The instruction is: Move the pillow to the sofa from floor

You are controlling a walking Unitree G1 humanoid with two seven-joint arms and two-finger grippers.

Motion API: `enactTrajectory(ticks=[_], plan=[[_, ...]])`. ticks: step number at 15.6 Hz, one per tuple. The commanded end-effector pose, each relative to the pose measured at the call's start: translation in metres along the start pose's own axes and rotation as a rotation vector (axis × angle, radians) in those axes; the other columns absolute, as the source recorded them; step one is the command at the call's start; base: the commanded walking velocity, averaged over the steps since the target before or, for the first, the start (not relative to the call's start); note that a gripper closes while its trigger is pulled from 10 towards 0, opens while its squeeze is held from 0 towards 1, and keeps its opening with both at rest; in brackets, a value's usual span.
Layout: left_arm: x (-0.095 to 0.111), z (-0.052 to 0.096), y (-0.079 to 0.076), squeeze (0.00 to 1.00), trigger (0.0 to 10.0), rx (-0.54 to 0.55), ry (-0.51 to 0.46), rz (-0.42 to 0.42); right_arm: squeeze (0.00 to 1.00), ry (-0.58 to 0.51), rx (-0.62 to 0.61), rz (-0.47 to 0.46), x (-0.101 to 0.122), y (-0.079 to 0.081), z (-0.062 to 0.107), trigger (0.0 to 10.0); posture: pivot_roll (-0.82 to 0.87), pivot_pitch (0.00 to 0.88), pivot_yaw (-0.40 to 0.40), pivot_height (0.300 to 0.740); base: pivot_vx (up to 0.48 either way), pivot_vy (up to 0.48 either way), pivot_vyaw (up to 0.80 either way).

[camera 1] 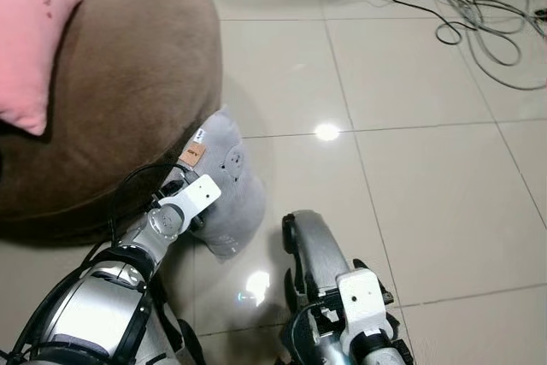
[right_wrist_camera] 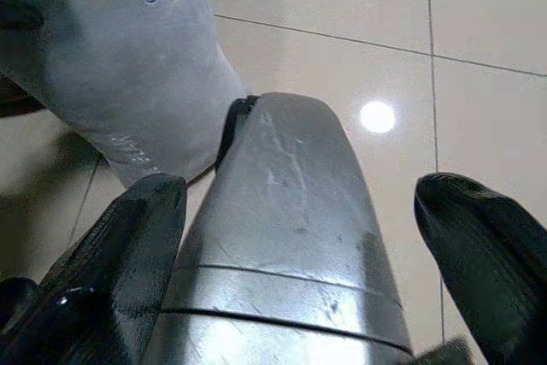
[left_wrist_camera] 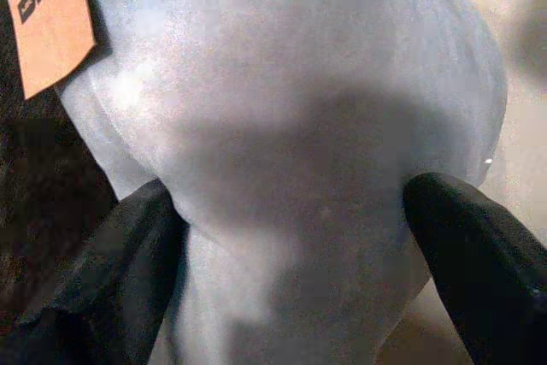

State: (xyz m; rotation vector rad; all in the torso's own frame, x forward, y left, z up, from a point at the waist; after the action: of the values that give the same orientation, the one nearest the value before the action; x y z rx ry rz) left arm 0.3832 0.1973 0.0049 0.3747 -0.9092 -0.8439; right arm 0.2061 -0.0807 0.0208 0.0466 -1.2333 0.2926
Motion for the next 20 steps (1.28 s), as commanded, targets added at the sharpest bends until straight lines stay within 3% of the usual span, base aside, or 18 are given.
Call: enactTrajectory(ticks=[1, 3, 4, 10, 16, 20], plan=[[-0.006, 0.0, -0.014, 0.0, 0.0, -0.04, 0.013, 0.028, 0.0, 0.148, -0.005, 0.01, -0.037, -0.003, 0.013, 10.0, -0.47, 0.344, -0.096, 0.533, 0.0, 0.0, 0.0], [-0.005, 0.0, -0.014, 0.0, 0.0, -0.038, 0.005, 0.048, 0.0, 0.148, -0.002, 0.01, -0.037, -0.003, 0.013, 10.0, -0.46, 0.345, -0.096, 0.533, 0.0, 0.0, 0.0], [-0.004, 0.0, -0.009, 0.0, 0.0, -0.022, -0.008, 0.118, 0.0, 0.149, 0.006, 0.009, -0.038, -0.003, 0.013, 10.0, -0.45, 0.344, -0.096, 0.533, 0.0, 0.0, 0.0], [-0.012, 0.002, -0.006, 0.0, 0.0, 0.012, -0.001, 0.293, 0.0, 0.153, 0.019, 0.015, -0.04, -0.005, 0.015, 10.0, -0.45, 0.337, -0.11, 0.533, 0.0, 0.0, 0.0], [-0.012, 0.002, -0.011, 0.0, 0.0, 0.0, -0.012, 0.324, 0.0, 0.157, 0.033, 0.022, -0.04, -0.006, 0.018, 10.0, -0.45, 0.336, -0.124, 0.533, 0.0, 0.0, 0.0], [-0.004, 0.001, -0.018, 0.0, 0.0, -0.016, -0.051, 0.424, 0.0, 0.157, 0.037, 0.021, -0.04, -0.007, 0.017, 10.0, -0.44, 0.336, -0.123, 0.533, 0.0, 0.0, 0.0]])
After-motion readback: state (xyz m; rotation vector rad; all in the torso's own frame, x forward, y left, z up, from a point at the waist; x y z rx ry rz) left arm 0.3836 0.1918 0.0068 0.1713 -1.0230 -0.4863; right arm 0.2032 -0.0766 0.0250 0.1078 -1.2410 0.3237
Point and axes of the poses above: a point about 5 cm out from each wrist's last joint towards the gripper, its own z axis pointing back from the gripper into the wrist, its own x axis along the axis of the wrist's last joint, y = z × x, the point moved 6 cm from there along -z, pointing out of the wrist towards the gripper, and after that the axes turned 1 degree about z, right-handed, at the moved point
